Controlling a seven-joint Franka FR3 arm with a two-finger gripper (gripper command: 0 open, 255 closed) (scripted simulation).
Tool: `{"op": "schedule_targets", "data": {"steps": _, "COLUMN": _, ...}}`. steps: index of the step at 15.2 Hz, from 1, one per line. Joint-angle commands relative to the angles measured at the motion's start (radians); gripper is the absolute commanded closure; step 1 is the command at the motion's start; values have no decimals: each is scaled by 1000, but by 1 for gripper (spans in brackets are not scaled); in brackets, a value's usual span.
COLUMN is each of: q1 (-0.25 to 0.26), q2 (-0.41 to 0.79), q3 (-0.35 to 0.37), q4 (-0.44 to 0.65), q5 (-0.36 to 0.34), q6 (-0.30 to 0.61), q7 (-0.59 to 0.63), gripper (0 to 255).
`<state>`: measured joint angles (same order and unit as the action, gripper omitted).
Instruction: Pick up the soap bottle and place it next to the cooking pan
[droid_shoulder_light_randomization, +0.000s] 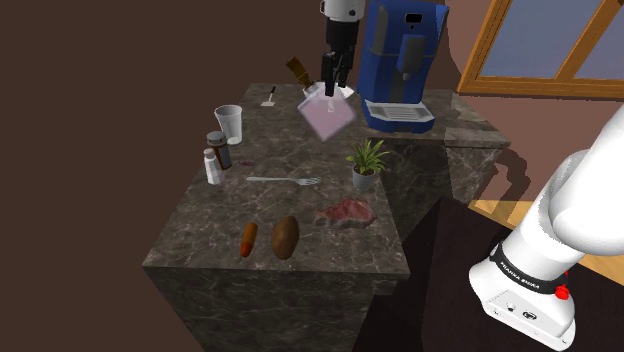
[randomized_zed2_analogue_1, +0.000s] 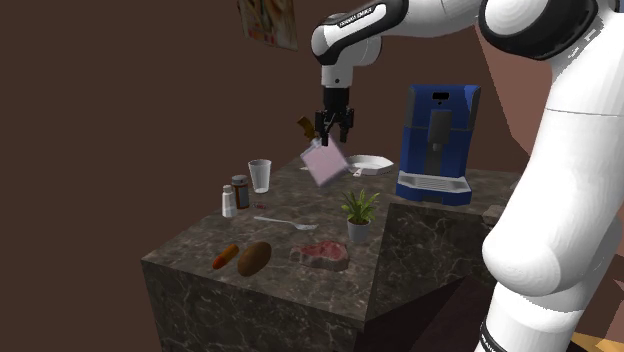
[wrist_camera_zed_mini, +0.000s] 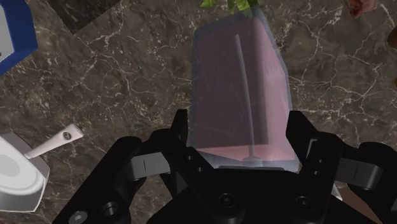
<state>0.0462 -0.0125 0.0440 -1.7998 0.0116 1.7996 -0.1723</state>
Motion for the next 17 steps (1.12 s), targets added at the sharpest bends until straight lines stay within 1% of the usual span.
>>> {"op": "schedule_targets", "data": {"steps": 1, "q1": 0, "q2": 2, "q3": 0, "q4": 30, "q5": 0, "q6": -29, "q7": 0, "gripper": 255}}
{"op": "schedule_targets", "data": {"steps": 9, "q1": 0, "q2": 12, "q3": 0, "q4": 151, "q5": -1, "q6": -139, "q7": 1, "gripper": 255}}
{"op": "schedule_targets", "data": {"steps": 17, "q1": 0, "q2": 40, "q3": 0, "q4": 294, "q5": -2, "q6": -254, "q7": 3, "gripper": 255}}
